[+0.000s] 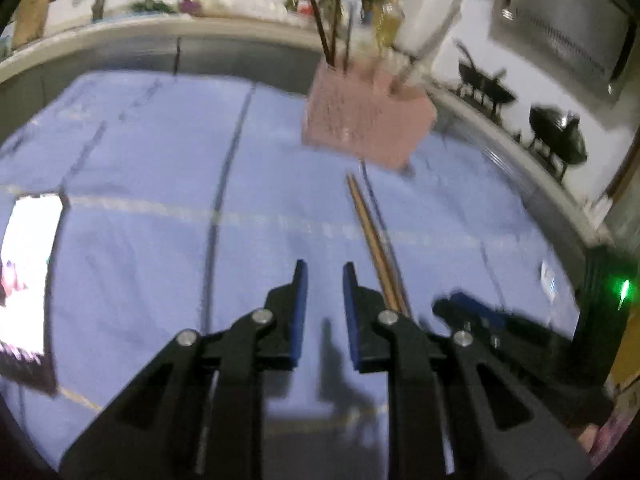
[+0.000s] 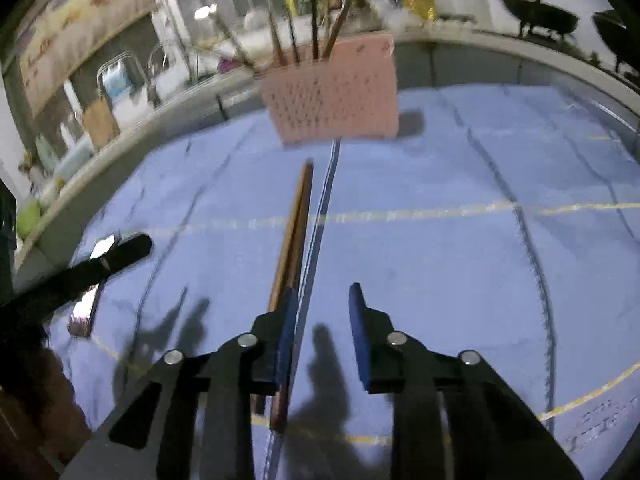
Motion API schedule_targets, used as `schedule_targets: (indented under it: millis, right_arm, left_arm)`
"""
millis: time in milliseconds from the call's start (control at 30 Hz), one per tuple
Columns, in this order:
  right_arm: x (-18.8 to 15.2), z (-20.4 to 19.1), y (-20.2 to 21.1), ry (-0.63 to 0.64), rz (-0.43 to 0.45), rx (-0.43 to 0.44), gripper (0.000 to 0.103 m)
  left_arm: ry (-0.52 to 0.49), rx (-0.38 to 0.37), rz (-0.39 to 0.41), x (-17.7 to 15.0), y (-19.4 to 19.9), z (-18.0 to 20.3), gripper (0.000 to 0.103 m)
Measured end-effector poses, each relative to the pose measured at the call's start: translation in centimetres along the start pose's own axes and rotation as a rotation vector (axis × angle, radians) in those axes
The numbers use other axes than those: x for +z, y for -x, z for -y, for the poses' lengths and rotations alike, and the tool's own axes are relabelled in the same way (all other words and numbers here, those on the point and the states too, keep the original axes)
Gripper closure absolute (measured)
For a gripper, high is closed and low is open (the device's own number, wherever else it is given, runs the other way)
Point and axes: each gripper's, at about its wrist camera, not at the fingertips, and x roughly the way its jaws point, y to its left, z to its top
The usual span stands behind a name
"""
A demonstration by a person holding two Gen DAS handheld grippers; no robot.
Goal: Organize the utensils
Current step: 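Grasp a wooden chopstick with the left tool while the right tool grasps a dark one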
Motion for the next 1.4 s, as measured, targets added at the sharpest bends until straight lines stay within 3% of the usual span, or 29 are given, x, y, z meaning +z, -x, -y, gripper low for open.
schedule_targets:
  millis: [167, 267, 333, 433, 467, 500, 567, 733, 800, 867, 1100, 1167, 1300, 1400]
  right_arm:
    - [-0.5, -1.9, -1.3, 0.086, -0.077, 0.013, 0.080]
    - [-0.5, -2.0, -1.7, 0.135, -0.071, -0.038, 0.091]
    - [-0.4, -0.8, -1.6, 0.104, -0.051, -0.090, 0.095]
    - [-0.7, 1.1, -1.1, 0.048, -0.051, -0.097, 0.095]
    - [-0.8, 1.1, -1.1, 0.046, -0.054, -0.092, 0.095]
    - [-0.9, 1.1, -1.0, 0.051, -0.055, -0.089, 0.095]
    - [-1.3, 0.7, -1.0, 0.070, -0.057, -0.077, 0.095]
    - [-1.4, 1.9, -0.2, 0.015, -0.092, 0.004, 0.096]
    - [-1.3, 2.2, 0.1, 0.005, -0.114, 0.031, 0.096]
    - [-1.6, 2.8, 0.5, 0.000, -0.136, 0.057, 0.096]
    - [-3.0, 4.9, 1.8, -0.016, -0.191, 0.122, 0.095]
    - [-2.6, 5.2, 1.6, -0.026, -0.204, 0.131, 0.091]
    - [-0.2, 5.0, 0.4, -0.037, -0.189, 0.132, 0.070]
    - [2.4, 3.9, -1.4, 0.003, -0.179, 0.120, 0.069]
  left_arm:
    - [-0.019, -0.009, -0.047, -1.0, -0.8, 1.0, 0.087]
    - [-0.024, -0.011, -0.053, -0.6, -1.2, 1.1, 0.087]
    - [-0.034, -0.012, -0.056, -0.5, -1.4, 1.4, 0.087]
    - [-0.044, -0.020, -0.078, -0.2, -2.4, 1.8, 0.086]
    - [-0.046, -0.024, -0.092, 0.0, -3.0, 2.1, 0.079]
    - [-0.049, -0.021, -0.109, 0.1, -3.7, 2.5, 0.065]
    - [-0.055, -0.015, -0.116, 0.5, -4.7, 3.0, 0.058]
    - [-0.121, 0.033, -0.125, 0.7, -7.2, 4.6, 0.060]
    - [-0.168, 0.078, -0.100, 0.6, -7.5, 5.0, 0.082]
    - [-0.164, 0.014, -0.119, 0.5, -7.5, 4.8, 0.094]
    - [-0.188, -0.002, -0.159, -1.6, -4.2, 2.5, 0.095]
    - [-0.173, -0.019, -0.186, -2.3, -3.3, 1.9, 0.092]
    - [-0.156, -0.038, -0.205, -1.8, -3.2, 1.5, 0.083]
    - [-0.190, 0.006, -0.205, 0.0, -4.5, 2.0, 0.083]
